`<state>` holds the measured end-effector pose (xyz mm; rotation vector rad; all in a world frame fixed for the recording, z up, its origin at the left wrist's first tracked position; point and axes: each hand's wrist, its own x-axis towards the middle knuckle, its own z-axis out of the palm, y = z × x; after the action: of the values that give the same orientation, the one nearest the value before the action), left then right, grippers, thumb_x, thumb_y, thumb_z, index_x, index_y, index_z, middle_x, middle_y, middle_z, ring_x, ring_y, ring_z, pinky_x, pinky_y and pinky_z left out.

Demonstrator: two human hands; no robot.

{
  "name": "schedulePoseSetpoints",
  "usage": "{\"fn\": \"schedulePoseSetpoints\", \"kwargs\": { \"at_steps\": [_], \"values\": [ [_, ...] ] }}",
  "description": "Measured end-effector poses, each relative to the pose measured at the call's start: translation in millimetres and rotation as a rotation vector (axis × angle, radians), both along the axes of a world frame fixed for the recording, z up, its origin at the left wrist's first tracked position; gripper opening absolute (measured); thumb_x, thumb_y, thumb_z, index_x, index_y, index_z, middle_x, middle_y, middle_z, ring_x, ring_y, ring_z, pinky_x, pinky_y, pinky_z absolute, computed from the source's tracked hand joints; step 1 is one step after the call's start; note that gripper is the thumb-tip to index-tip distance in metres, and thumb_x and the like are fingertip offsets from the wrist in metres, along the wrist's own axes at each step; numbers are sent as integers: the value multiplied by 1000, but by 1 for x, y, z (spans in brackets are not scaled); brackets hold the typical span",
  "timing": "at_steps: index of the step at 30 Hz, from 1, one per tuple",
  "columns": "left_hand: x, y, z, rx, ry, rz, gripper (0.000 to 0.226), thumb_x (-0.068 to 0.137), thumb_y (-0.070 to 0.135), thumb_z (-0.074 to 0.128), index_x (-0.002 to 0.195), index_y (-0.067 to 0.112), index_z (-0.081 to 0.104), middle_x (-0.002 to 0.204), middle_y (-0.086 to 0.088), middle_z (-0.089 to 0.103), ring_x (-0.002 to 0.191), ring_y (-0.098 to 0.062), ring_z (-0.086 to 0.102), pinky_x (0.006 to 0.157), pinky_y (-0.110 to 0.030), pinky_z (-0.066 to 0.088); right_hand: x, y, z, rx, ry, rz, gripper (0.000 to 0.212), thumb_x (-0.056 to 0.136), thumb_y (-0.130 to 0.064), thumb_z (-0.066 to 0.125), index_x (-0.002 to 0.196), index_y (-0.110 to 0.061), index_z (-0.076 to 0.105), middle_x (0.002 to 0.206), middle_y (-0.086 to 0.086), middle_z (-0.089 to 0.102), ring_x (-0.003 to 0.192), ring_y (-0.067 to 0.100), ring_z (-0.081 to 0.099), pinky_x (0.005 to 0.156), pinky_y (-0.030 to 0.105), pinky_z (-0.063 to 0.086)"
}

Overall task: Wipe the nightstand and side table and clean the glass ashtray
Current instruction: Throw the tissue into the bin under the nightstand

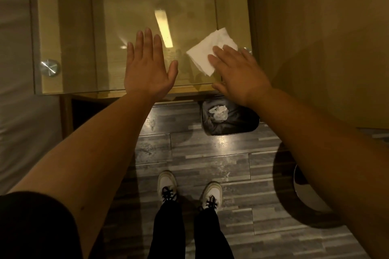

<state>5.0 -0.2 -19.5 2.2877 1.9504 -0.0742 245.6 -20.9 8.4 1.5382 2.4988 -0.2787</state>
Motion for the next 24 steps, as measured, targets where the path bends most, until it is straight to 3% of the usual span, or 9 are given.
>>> {"fn": "schedulePoseSetpoints", "kwargs": {
  "at_steps": [6, 11, 18, 24],
  "values": [
    [0, 0, 0, 3, 2, 3, 78, 93, 61, 11, 151, 9, 8, 159, -16, 2, 146, -28, -4, 118, -46, 0, -4, -9, 4, 49, 32, -13, 50, 90, -38, 58, 135, -20, 47, 145, 5, 44, 132, 28, 38, 108, 42, 22],
    [1, 0, -1, 14, 3, -1, 78, 93, 61, 11, 150, 8, 10, 159, -17, 5, 146, -29, -2, 118, -47, 2, -7, 6, 15, 64, 132, -85, 49, 88, -49, 54, 130, -24, 53, 129, 4, 57, 119, 29, 47, 100, 42, 27],
    [0, 0, -1, 6, 3, 1, 78, 93, 61, 10, 151, 8, 8, 159, -16, 2, 146, -28, -4, 118, -47, 1, -15, 19, 17, 173, 27, -9, 27, 93, -20, 50, 116, -18, 64, 114, 7, 62, 107, 32, 50, 88, 39, 31],
    [-1, 1, -3, 22, -15, -1, 78, 93, 60, 13, 150, 7, 11, 159, -17, 6, 146, -29, -1, 118, -48, 2, 9, -34, 28, 159, 260, -205, 21, 90, -22, 53, 105, -14, 66, 103, 9, 66, 98, 30, 55, 84, 41, 36]
  ]
}}
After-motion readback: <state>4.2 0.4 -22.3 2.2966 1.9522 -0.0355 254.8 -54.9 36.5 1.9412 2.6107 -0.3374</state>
